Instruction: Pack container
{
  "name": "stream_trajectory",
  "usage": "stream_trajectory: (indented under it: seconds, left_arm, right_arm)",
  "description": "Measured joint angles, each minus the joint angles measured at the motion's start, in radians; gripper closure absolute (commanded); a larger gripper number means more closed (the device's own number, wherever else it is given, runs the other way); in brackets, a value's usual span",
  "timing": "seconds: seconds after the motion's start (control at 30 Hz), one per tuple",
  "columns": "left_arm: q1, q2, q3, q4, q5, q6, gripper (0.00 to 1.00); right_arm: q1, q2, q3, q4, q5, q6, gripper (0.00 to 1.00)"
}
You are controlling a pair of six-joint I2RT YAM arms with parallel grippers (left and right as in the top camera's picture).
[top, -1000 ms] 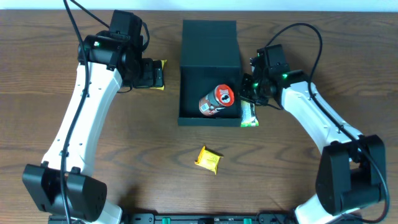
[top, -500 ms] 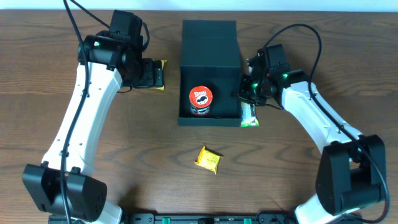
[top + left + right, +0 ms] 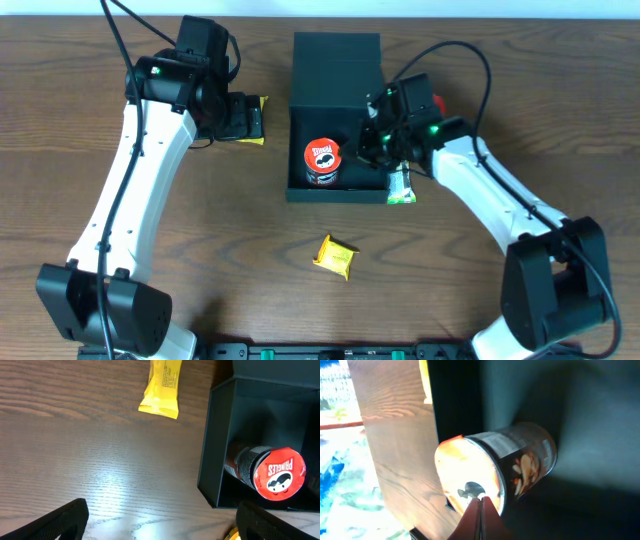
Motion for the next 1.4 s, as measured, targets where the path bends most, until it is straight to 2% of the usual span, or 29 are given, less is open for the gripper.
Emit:
stream_trajectory:
  seconds: [1.17,1.4]
  left_arm:
    - [0.000,0.000,0.000,-0.002,0.000,0.000,0.05]
    - [0.000,0.000,0.000,-0.002,0.000,0.000,0.05]
  right_arm:
    - [0.012,0.022,0.003,-0.070,0.168,-0.001,0.99]
    - [0.012,0.022,0.003,-0.060,0.153,-0.002,0.98]
